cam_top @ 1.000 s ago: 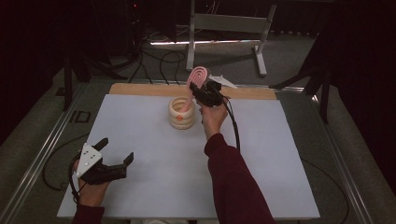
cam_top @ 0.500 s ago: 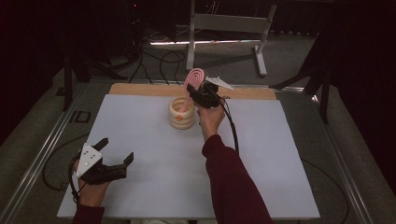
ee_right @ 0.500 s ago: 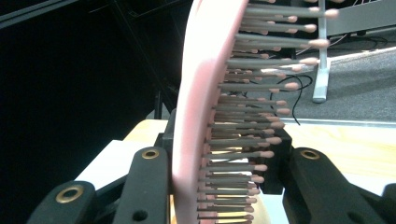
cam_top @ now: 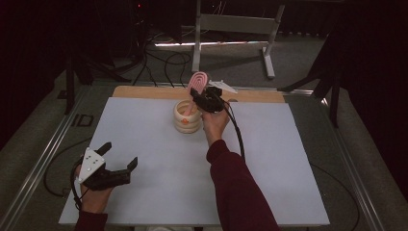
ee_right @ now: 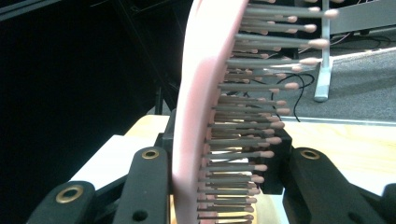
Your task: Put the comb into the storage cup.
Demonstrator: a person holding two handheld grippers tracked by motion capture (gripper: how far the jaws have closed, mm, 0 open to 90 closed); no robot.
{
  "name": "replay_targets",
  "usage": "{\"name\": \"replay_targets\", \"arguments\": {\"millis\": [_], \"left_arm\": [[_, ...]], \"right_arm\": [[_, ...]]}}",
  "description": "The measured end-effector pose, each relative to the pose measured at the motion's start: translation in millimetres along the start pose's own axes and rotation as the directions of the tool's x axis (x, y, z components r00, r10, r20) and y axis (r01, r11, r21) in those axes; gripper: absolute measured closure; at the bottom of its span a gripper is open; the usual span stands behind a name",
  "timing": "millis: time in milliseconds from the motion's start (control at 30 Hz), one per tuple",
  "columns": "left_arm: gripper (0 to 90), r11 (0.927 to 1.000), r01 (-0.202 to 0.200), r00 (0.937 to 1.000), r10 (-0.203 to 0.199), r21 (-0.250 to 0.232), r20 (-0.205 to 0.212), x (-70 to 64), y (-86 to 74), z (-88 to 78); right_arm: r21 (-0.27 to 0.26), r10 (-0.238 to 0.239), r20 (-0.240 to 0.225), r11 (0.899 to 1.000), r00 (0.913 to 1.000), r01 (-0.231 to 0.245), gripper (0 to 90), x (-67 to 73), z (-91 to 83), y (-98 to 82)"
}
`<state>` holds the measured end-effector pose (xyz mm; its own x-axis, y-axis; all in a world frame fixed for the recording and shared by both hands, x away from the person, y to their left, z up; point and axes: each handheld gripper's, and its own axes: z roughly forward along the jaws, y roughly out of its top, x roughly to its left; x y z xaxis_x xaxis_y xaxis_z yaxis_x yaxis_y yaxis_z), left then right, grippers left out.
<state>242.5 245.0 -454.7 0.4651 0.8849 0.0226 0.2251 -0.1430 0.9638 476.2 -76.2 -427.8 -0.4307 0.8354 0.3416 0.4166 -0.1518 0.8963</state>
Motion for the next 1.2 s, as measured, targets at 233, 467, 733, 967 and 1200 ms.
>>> {"name": "replay_targets", "arguments": {"millis": [233,467,733,967,1200], "left_arm": [[0.4,1.0000,0.001,1.0000,-0.001,-0.001,-0.001,-0.4,0.1,0.0],[0.3,1.0000,0.001,1.0000,-0.001,0.000,0.000,-0.5,0.0,0.2],[0.3,1.0000,0.002,1.0000,-0.002,0.000,0.000,-0.3,-0.1,0.1],[0.3,1.0000,0.000,1.0000,0.000,0.000,-0.001,-0.9,0.1,0.1],[0.3,1.0000,0.000,1.0000,0.000,0.000,-0.002,-1.0,0.1,0.0]], "right_arm": [[0.006,-0.021,0.001,1.000,0.9998,0.021,63.8,3.0,1.5,-3.1],[0.011,-0.042,0.011,0.999,0.9991,0.042,63.8,4.4,2.1,-4.1],[0.012,-0.036,0.019,0.999,0.9992,0.036,63.8,4.6,3.4,-7.2],[0.012,-0.028,0.021,1.000,0.9994,0.028,63.8,4.8,4.2,-10.3],[0.016,-0.025,0.025,1.000,0.9994,0.024,63.7,5.7,5.5,-13.7]]}}
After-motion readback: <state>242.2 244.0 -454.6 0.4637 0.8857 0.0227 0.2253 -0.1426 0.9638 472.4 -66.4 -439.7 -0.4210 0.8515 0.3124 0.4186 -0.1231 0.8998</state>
